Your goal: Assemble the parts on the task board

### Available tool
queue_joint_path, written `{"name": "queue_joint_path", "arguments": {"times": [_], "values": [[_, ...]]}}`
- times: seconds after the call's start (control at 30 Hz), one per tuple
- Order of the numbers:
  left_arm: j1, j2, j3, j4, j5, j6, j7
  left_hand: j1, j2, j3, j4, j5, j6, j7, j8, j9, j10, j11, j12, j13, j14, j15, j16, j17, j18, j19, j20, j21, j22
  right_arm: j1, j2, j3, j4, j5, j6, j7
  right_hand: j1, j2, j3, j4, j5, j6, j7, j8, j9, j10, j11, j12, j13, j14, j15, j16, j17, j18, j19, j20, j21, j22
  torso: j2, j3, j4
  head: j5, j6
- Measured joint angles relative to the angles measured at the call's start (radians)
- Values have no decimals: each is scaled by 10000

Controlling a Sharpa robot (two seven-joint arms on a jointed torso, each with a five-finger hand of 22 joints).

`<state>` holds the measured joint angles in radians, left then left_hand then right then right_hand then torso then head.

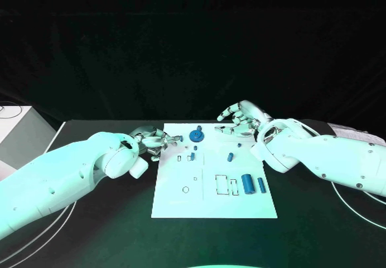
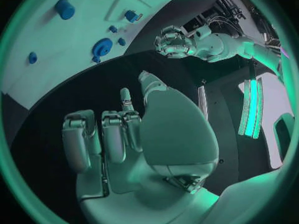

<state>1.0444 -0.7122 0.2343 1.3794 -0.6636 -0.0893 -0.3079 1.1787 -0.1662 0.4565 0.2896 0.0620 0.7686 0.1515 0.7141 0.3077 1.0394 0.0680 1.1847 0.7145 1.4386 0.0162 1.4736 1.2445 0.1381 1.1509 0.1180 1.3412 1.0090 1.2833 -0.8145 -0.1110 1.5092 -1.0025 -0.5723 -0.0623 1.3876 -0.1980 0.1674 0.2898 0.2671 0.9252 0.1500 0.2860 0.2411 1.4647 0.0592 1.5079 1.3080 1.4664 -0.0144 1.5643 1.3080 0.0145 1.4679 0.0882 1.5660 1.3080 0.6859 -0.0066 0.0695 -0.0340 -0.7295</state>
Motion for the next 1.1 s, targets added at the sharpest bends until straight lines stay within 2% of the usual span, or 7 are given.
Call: {"name": "queue_joint_path", "arguments": {"times": [0.17,0.2,0.33,0.53,0.57,0.9,1.1], "values": [[359,563,-182,-521,-687,680,-605,-93,5,-102,14,0,-38,-38,124,88,-34,0,-1,-5,73,-74,23,136,-18,143,-29,116,153,80,-128,16,-123,541,188,111,0,0,0,0,0,0,0,0,-15,0,0,0,-1,0,0,0,-1,0,0,0,0,-1,-33,51,-45,77,-2],[447,663,-243,-604,-847,790,-699,-123,-17,-113,27,0,-55,-55,144,115,-34,0,-1,-2,88,-88,39,206,-162,223,-35,154,231,86,-139,17,-132,604,216,119,0,0,0,0,0,0,0,0,-15,0,0,0,-1,0,0,0,-1,-1,0,0,0,0,-34,58,-51,89,-4],[839,1125,-557,-958,-1703,1219,-1062,-297,1,-310,31,0,-107,-107,281,248,83,-83,0,99,228,-150,246,602,-155,669,-85,416,766,104,-177,17,-157,790,324,125,0,0,0,0,0,-71,0,0,-15,0,0,0,-1,0,0,0,-1,0,0,0,0,-1,-39,67,-56,118,-16],[1184,1606,-844,-1446,-2709,1624,-1388,-382,65,-361,31,0,-108,-108,338,330,154,-73,-1,54,234,-157,269,637,-163,751,-107,462,871,124,-219,21,-181,870,403,76,-34,34,0,0,0,-103,32,0,-31,35,35,0,-2,0,0,0,-2,-1,-36,36,0,-2,-46,71,-38,138,-18],[1252,1714,-900,-1559,-2890,1704,-1444,-382,65,-386,55,0,-108,-108,337,347,154,-73,-1,17,234,-157,270,637,-302,751,-106,462,890,126,-227,22,-191,872,415,59,-35,34,0,0,0,-103,33,0,-31,35,35,0,-2,0,0,0,-2,-1,-36,36,0,-2,-44,71,-38,138,-17],[1557,2368,-1166,-2218,-3685,2274,-1727,-514,13,-499,28,0,-161,-160,337,379,75,-74,-116,-193,233,-157,269,636,-308,750,-106,462,921,133,-239,21,-257,858,477,-82,-59,58,0,0,0,-104,33,-1,-41,35,35,0,-3,-36,36,0,-3,-1,-36,36,0,-3,-34,69,-39,97,5],[1643,2627,-1235,-2570,-3891,2581,-1808,-514,13,-498,28,0,-160,-159,337,389,75,-74,-116,-201,233,-158,269,636,-308,750,-107,462,920,133,-225,20,-288,843,503,-142,-58,58,0,0,-1,-104,33,-1,-41,35,35,0,-4,-36,36,0,-3,-1,-36,36,0,-4,-24,52,-33,81,8]]}}
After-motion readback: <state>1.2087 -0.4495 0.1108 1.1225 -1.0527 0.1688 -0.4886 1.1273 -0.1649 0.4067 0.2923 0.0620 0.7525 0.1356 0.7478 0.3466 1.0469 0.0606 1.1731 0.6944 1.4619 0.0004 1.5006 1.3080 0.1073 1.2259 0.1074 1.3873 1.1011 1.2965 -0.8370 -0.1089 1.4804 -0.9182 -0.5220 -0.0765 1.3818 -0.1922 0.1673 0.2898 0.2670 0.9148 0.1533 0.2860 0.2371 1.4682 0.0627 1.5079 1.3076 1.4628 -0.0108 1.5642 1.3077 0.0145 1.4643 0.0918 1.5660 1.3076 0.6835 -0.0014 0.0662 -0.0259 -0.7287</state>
